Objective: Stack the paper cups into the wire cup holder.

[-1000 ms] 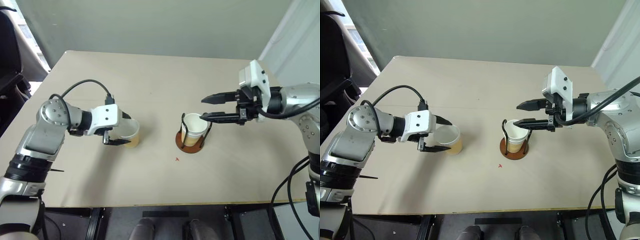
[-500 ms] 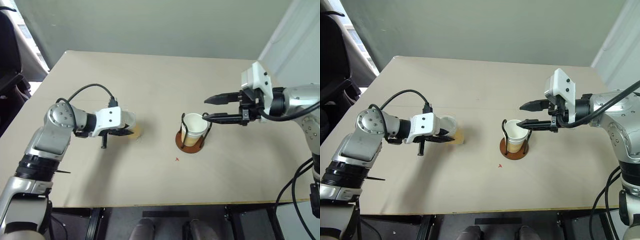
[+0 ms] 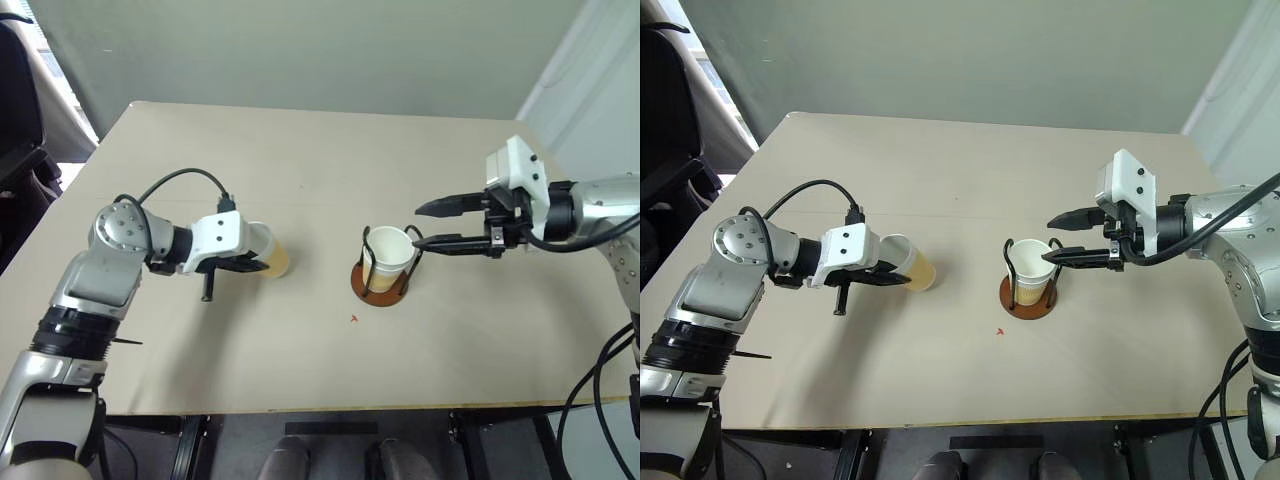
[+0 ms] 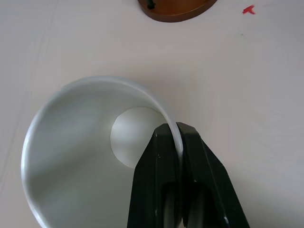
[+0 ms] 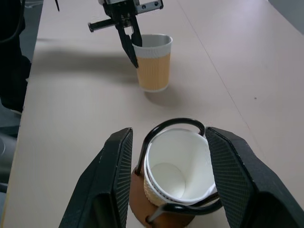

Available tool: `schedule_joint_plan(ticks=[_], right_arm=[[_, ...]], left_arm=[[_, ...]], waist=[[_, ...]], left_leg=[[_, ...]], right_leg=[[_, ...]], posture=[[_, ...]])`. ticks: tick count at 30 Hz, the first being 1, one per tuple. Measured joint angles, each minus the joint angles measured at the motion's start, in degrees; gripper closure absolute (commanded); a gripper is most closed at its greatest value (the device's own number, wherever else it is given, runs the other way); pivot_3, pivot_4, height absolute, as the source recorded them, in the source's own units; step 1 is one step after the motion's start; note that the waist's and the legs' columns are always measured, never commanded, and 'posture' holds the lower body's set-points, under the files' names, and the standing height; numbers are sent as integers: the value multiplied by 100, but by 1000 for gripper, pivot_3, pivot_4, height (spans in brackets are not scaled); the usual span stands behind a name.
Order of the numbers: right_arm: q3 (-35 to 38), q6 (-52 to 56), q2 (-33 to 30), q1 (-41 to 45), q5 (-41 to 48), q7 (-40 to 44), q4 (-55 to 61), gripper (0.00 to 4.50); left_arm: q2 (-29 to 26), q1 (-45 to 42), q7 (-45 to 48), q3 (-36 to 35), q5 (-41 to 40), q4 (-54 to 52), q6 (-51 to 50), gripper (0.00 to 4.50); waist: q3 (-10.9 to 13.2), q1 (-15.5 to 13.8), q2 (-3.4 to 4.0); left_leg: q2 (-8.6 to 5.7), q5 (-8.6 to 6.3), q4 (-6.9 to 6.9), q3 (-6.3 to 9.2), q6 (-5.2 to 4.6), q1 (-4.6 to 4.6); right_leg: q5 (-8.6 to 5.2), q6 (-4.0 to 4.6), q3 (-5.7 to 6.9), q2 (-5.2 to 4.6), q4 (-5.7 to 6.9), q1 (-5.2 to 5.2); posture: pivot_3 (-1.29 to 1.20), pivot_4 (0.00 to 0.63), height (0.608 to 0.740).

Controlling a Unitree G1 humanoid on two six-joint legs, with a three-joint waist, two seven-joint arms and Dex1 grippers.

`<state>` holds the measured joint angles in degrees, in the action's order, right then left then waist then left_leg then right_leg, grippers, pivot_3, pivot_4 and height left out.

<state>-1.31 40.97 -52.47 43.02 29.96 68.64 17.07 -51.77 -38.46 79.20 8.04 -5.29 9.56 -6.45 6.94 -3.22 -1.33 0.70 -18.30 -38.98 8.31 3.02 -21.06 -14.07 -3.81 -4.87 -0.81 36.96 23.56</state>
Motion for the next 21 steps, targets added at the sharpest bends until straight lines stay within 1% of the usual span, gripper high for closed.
schedule_joint_plan(ticks=[5, 11, 21], right_arm=[[-133, -267, -72, -208, -208, 104, -88, 2098], [-201, -595, -202, -318, -395, 260, -175, 2098], [-208, -806, -215, -447, -480, 322, -316, 2098]], left_arm=[[-85, -92, 233, 8, -13, -23, -33, 4466], [-122, -509, 534, 165, 37, 68, -20, 4466], [273, -1192, 819, 255, -361, -129, -610, 4466]], waist=[[0, 0, 0], [-1, -3, 0], [0, -6, 0]], left_leg=[[0, 0, -1, 0, 0, -1], [0, -1, -3, 1, -1, -2], [0, 0, -4, 0, -1, -6]], right_leg=[[0, 0, 0, 0, 0, 0], [0, 0, 1, -2, -1, -2], [1, -2, 2, -2, 0, -2]], posture=[[0, 150, 740], [0, 150, 740], [0, 150, 740]])
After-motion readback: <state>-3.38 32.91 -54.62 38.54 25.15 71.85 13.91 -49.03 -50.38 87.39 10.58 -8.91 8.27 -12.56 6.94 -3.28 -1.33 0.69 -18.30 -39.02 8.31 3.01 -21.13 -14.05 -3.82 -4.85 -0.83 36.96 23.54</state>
